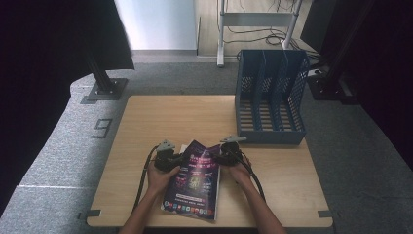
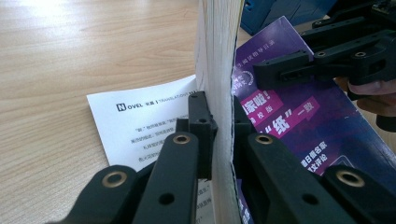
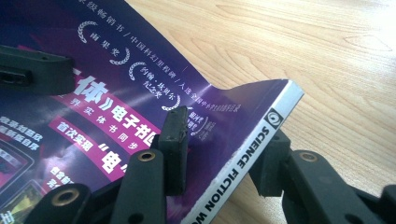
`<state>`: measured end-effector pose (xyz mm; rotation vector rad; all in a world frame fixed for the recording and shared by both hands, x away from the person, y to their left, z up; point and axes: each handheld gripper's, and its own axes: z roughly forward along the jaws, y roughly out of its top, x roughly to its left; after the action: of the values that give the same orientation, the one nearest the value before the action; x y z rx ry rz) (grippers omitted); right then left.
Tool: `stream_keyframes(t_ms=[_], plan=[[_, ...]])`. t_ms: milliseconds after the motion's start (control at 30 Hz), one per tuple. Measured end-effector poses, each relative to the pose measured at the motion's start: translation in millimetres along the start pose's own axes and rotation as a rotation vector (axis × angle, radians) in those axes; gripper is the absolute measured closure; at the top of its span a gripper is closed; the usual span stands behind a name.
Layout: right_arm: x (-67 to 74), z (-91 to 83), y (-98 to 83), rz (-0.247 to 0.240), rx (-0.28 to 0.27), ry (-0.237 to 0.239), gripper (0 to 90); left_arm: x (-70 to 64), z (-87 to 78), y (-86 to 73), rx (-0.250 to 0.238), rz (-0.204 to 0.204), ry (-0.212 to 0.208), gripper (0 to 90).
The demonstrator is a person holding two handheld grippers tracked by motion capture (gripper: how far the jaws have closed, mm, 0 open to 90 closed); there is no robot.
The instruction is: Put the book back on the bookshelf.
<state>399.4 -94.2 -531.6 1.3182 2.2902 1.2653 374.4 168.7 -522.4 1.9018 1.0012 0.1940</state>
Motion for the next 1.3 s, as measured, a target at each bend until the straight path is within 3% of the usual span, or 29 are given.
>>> stream_keyframes(t_ms=[267,467,567,933,1100,1300], plan=[[1.6,-17.6,5.9,0.003,-0.060,0.036,65.2,-1.6,-10.7,5.7,-0.042,-0.001,-0.023,85.6],[5.7,-34.4,11.9,-0.018,-0.136,0.053,66.5,-10.7,-25.8,15.6,-0.098,0.028,-0.036,85.6],[6.9,-39.3,13.6,-0.025,-0.145,0.057,66.9,-13.2,-30.2,18.1,-0.112,0.035,-0.042,85.6],[17.7,-62.7,28.5,-0.090,-0.224,0.073,69.1,-17.3,-50.3,28.5,-0.168,0.054,-0.062,85.5],[23.2,-74.7,33.6,-0.131,-0.257,0.064,69.9,-18.2,-54.3,32.0,-0.190,0.052,-0.077,85.6],[26.9,-80.8,36.8,-0.143,-0.279,0.061,70.8,-18.5,-57.0,34.1,-0.204,0.050,-0.082,85.6]])
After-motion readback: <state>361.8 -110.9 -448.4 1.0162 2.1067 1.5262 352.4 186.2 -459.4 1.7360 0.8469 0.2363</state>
